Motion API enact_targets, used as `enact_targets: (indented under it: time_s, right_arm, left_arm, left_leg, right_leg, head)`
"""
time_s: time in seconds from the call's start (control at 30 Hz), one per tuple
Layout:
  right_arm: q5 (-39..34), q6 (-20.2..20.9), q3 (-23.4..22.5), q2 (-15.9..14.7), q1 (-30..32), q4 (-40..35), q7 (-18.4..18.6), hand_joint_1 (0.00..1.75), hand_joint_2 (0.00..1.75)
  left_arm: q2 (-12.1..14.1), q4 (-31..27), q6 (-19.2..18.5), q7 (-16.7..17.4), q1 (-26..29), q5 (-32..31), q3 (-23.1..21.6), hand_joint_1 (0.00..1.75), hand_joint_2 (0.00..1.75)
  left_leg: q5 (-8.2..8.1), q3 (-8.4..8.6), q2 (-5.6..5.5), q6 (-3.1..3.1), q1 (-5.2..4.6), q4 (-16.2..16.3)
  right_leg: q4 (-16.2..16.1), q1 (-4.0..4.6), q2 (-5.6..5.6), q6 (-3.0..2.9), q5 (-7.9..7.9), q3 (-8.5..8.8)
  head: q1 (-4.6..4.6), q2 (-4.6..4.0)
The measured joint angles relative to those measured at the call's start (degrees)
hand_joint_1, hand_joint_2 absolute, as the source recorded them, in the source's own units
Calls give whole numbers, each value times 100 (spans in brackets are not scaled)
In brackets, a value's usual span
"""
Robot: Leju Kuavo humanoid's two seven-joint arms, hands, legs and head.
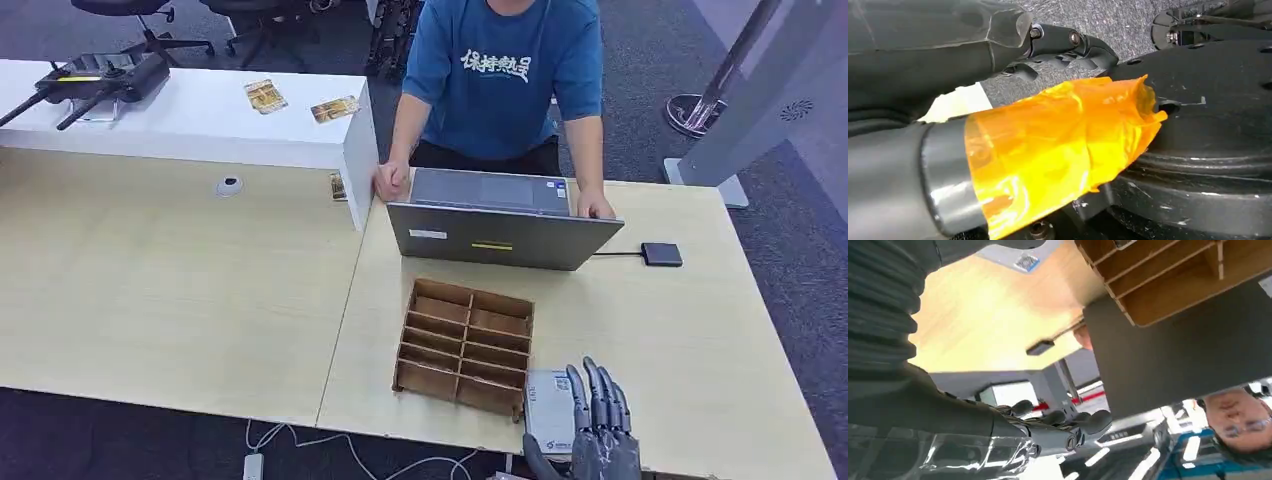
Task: Pass the card to the sensor for recognition and then transmit it.
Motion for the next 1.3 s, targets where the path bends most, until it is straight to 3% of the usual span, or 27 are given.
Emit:
enact_targets:
  time_s: [0.37,0.9,1.3]
  right_arm:
    - [-688,0,927,-100,-410,500,72,0,175]
    - [-751,0,1125,-124,-609,710,76,0,175]
    - [-1324,0,1246,7,-851,1058,-573,0,175]
  left_arm:
    - [2,0,-17,11,0,131,-90,0,0]
    - [2,0,-17,11,1,142,-92,0,0]
    - [2,0,-28,39,-3,240,-155,0,0]
  left_leg:
    - [0,2,2,0,0,0]
    - [0,2,2,0,0,0]
    - [1,3,3,-1,0,0]
  right_leg:
    - [1,0,2,0,0,-1]
    - [0,0,2,0,0,-1]
    - [1,0,5,-1,1,0]
  head:
    - [-2,0]
    - [0,0]
    - [0,0]
